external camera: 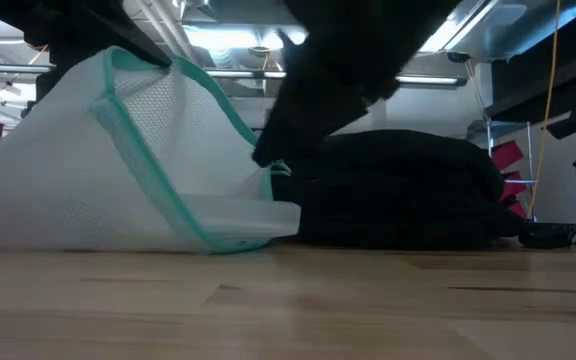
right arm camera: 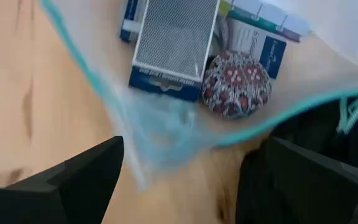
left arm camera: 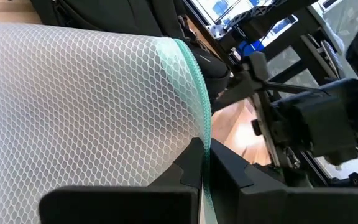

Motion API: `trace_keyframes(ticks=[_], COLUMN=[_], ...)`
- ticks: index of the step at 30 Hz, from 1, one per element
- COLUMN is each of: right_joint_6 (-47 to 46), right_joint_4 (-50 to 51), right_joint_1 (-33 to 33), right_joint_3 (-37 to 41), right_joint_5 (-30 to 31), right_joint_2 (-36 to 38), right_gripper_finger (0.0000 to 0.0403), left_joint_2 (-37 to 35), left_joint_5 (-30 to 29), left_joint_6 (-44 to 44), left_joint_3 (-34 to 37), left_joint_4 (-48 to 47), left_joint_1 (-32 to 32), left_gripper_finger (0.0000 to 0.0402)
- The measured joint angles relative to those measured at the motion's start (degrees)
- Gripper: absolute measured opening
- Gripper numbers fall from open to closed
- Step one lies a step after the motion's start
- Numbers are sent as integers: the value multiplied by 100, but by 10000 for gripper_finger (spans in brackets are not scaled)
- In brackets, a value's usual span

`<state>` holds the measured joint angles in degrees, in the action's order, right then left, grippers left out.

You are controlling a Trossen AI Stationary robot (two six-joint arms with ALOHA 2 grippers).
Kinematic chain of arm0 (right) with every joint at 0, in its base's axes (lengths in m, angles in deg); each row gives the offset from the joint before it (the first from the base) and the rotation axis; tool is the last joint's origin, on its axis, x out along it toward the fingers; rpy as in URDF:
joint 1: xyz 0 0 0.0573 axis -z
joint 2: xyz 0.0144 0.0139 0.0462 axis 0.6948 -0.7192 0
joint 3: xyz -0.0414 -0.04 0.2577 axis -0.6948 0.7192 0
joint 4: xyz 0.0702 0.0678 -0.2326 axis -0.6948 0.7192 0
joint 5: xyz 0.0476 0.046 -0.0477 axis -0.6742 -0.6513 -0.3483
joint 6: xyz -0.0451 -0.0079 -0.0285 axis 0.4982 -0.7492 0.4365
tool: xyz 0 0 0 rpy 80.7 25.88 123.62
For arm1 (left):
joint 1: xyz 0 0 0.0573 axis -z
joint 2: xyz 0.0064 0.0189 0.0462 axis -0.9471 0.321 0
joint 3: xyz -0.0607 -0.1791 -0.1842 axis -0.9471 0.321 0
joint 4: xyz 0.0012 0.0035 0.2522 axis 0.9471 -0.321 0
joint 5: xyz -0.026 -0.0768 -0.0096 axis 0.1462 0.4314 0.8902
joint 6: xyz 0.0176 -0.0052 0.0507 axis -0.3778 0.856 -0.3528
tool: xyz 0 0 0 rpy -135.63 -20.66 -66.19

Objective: Unpack backpack
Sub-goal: Adjust the blue earphones zip bag in the transparent zipper bag

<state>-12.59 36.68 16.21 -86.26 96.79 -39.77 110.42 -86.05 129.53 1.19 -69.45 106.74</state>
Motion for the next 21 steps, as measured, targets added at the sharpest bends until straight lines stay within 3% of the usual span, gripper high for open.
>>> trace_keyframes(ticks=[13, 17, 21], right_joint_6=[-72, -70, -70], right_joint_4=[16, 30, 66], right_joint_1=[-106, -106, -106], right_joint_3=[-5, -5, -5], right_joint_5=[-120, -180, -205], right_joint_2=[0, 0, 0], right_gripper_finger=[376, 376, 376], left_joint_2=[-4, -4, -4], left_joint_5=[204, 233, 241], left_joint_6=[-160, -319, -520], left_joint_3=[0, 0, -2], left_joint_4=[-463, -373, -207], left_joint_1=[-26, -26, -26], left_gripper_finger=[12, 56, 125])
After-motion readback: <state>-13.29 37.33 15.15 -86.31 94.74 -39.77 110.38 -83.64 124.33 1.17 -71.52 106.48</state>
